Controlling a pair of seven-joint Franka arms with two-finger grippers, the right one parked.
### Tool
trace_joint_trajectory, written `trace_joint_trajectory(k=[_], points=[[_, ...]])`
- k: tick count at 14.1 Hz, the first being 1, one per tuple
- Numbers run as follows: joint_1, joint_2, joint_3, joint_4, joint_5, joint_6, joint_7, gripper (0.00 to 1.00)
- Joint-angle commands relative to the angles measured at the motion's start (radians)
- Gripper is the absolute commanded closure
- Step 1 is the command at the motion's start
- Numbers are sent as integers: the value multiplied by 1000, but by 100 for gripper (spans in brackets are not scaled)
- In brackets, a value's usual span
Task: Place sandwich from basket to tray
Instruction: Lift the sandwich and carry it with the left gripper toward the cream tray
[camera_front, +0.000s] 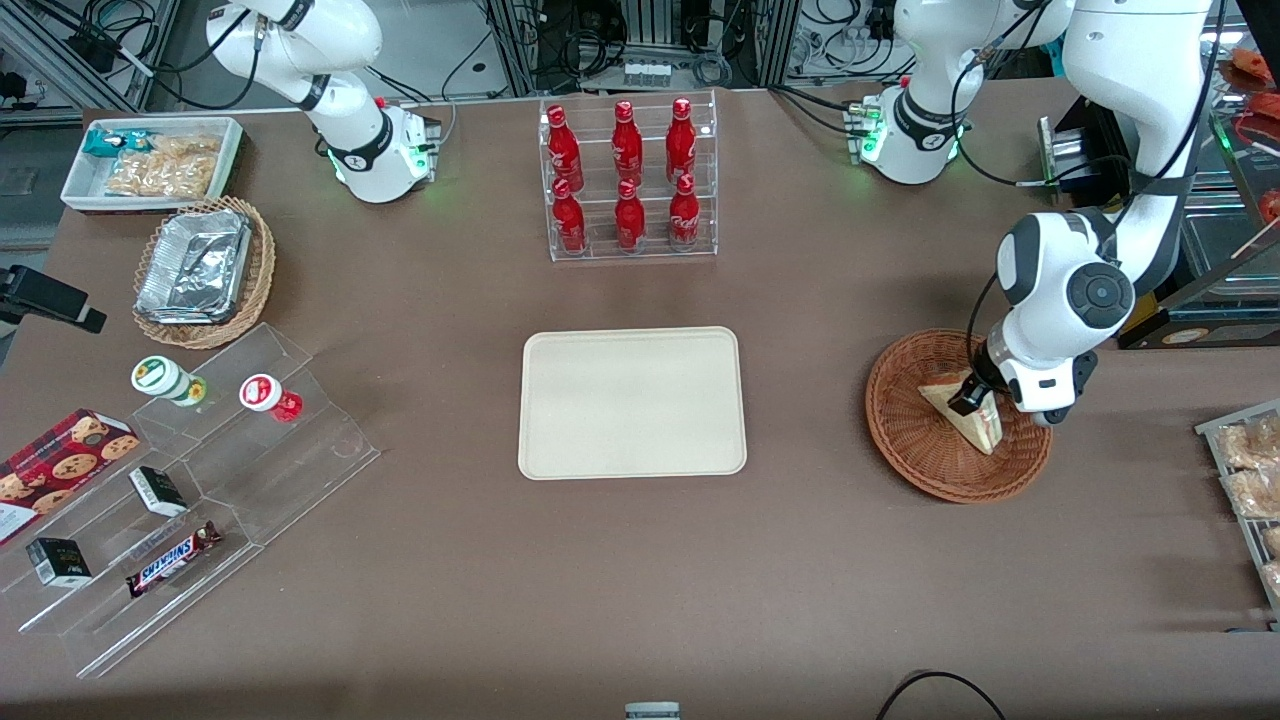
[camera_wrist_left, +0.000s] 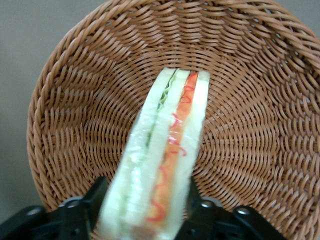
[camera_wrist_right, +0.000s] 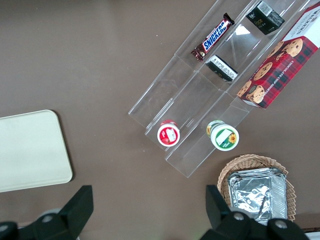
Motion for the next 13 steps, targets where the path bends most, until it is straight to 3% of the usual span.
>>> trace_joint_trajectory(k=[1, 6, 10, 13], points=[[-14, -14, 3, 3, -2, -8, -33, 89], [-41, -40, -28, 160, -1, -251, -29, 91], [-145, -22, -45, 262, 4, -395, 157, 94], [-257, 85, -45, 401, -1, -430, 172, 94]])
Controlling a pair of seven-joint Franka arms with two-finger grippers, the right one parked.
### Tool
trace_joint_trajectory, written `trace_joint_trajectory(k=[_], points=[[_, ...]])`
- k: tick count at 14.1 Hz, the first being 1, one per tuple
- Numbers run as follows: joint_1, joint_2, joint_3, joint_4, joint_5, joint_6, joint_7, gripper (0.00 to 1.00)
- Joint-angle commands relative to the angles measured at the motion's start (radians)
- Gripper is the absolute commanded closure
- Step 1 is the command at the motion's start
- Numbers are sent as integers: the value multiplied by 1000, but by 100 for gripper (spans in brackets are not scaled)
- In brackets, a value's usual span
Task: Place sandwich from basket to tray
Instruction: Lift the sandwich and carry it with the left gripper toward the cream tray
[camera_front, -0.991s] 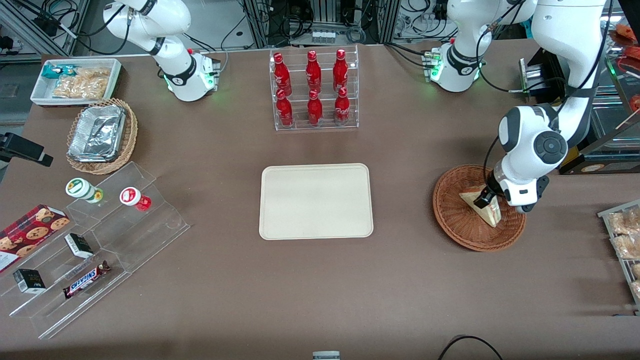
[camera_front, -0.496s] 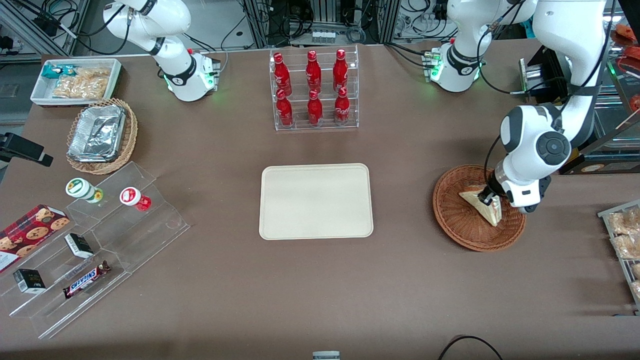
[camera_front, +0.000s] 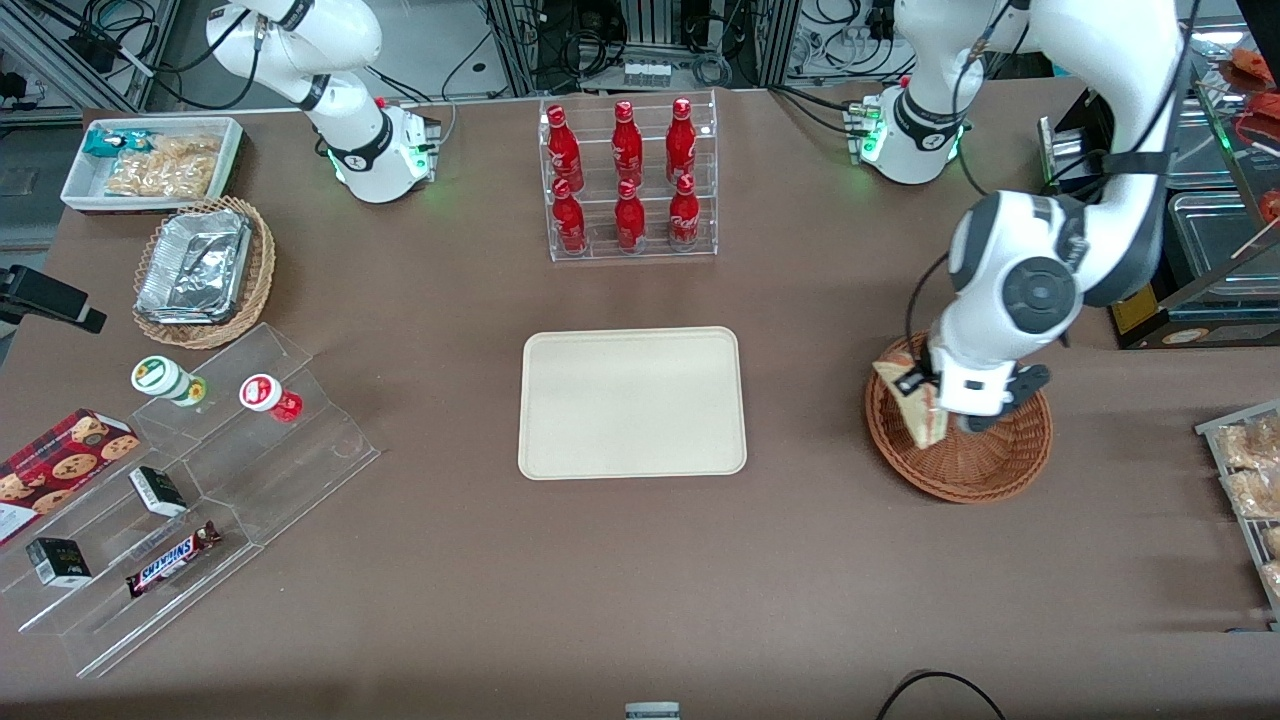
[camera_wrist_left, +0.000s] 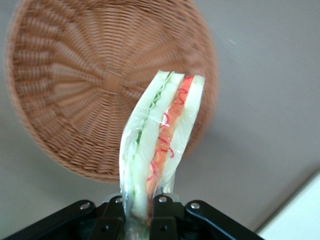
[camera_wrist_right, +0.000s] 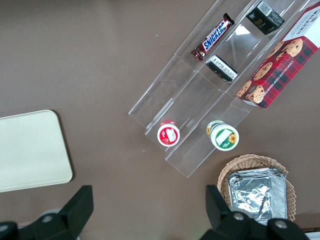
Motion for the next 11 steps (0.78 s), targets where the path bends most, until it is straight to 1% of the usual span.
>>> trace_joint_trajectory(k=[1, 3, 4, 6, 9, 11], points=[[-108, 159, 12, 206, -4, -73, 19, 93], [-179, 259, 12, 365, -5, -153, 14, 91], [-213, 291, 12, 415, -7, -178, 9, 91], [-282, 337, 12, 452, -10, -172, -43, 92], [-361, 399, 10, 509, -94, -109, -71, 93], [-409, 442, 10, 564, -116, -89, -96, 94]])
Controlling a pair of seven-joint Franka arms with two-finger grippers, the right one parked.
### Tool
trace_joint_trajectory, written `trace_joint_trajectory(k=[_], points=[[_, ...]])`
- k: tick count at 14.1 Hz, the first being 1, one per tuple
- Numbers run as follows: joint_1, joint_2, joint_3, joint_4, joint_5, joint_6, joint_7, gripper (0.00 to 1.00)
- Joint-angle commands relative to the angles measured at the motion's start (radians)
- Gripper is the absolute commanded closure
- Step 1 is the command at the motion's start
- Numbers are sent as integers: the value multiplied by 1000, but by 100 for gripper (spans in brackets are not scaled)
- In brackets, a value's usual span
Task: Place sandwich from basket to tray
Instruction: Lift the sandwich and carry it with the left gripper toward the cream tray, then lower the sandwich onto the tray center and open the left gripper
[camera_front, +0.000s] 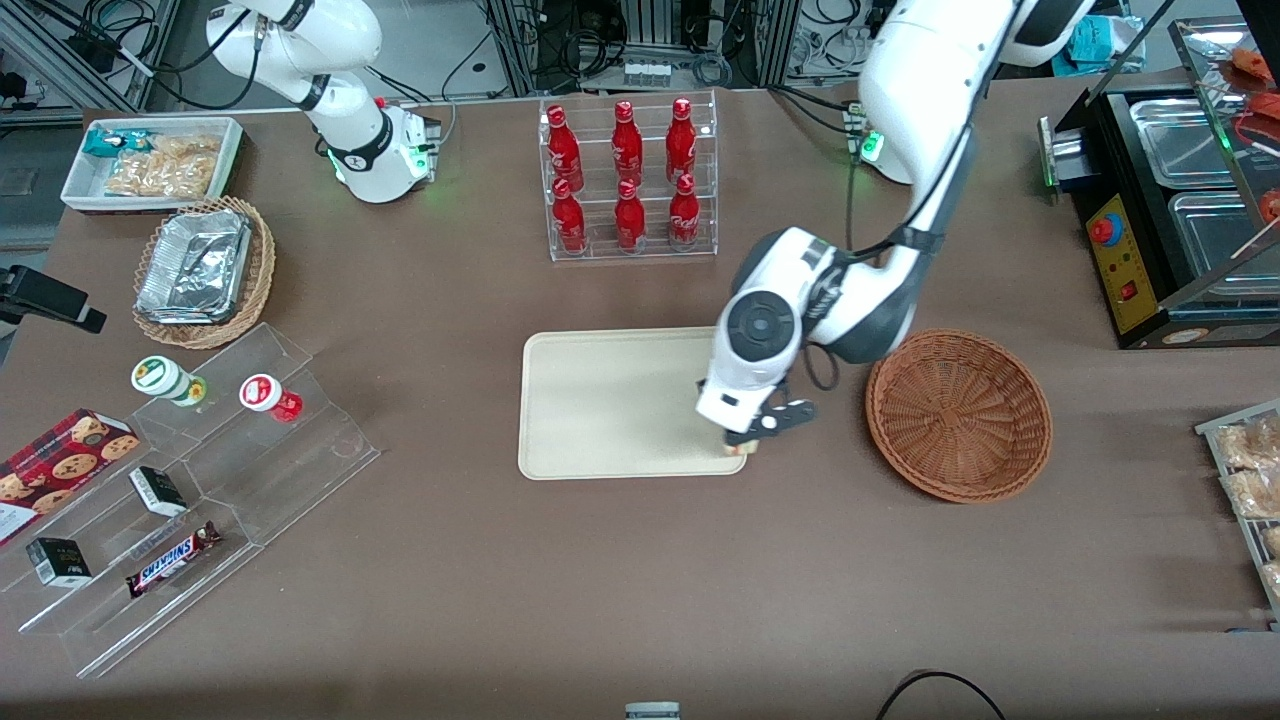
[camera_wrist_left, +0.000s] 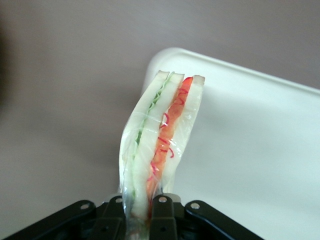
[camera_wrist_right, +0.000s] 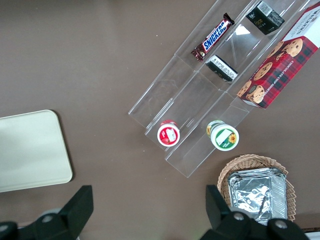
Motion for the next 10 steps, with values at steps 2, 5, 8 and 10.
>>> trace_joint_trajectory(k=[2, 5, 8, 10], points=[[-83, 106, 13, 153, -23, 0, -45, 94], [-129, 149, 13, 176, -23, 64, -68, 94], [-180, 190, 14, 187, -18, 100, -100, 94], [-200, 217, 16, 211, -9, 118, -131, 93]])
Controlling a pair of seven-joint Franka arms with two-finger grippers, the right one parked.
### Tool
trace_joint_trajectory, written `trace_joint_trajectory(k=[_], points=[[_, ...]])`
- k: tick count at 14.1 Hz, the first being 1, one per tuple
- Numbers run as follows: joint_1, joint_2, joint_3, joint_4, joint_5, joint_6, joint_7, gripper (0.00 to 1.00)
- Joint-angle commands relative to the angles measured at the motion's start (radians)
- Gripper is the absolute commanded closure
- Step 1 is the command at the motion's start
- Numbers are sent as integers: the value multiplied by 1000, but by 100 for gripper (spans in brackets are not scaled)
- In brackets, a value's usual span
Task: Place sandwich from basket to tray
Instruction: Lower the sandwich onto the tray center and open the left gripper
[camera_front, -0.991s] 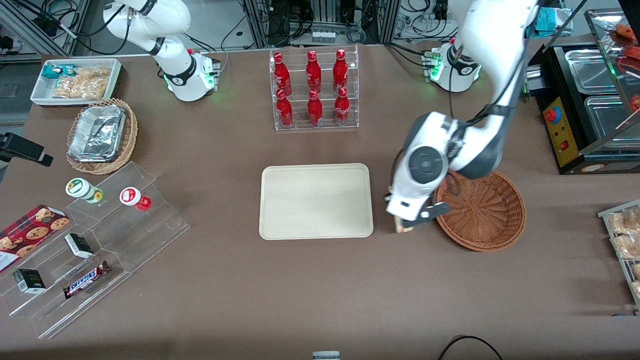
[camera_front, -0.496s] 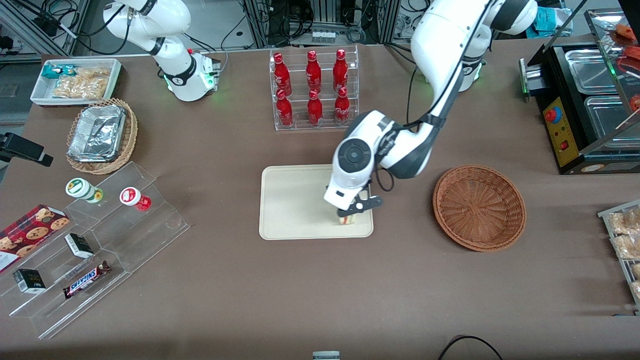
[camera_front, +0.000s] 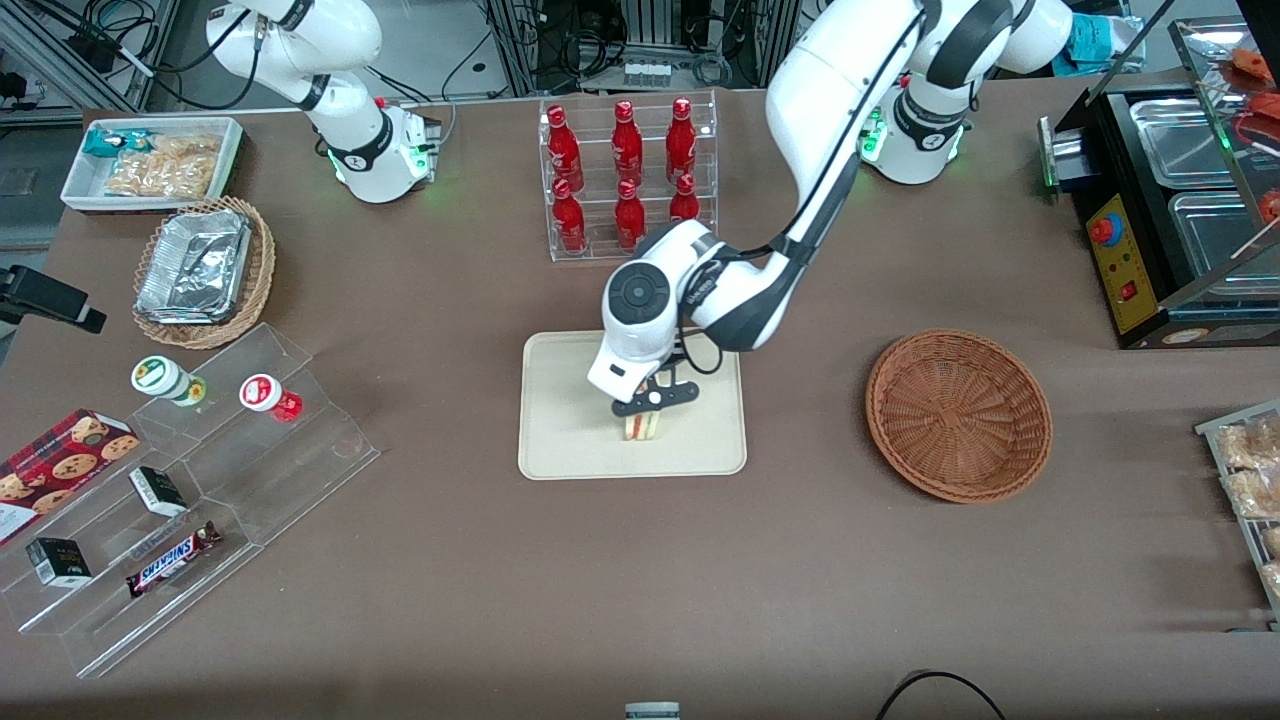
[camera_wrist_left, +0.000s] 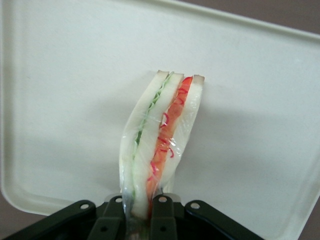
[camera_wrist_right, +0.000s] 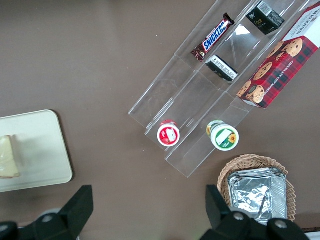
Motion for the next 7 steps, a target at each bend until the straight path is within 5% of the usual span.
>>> trace_joint_trajectory(k=[1, 3, 4, 5, 7], points=[[-31, 43, 17, 59, 1, 1, -39, 92], [-31, 47, 18, 64, 1, 1, -54, 84], [-31, 49, 17, 64, 1, 1, -63, 48], [-33, 49, 17, 60, 4, 3, -68, 0], [-37, 43, 18, 56, 15, 17, -66, 0]])
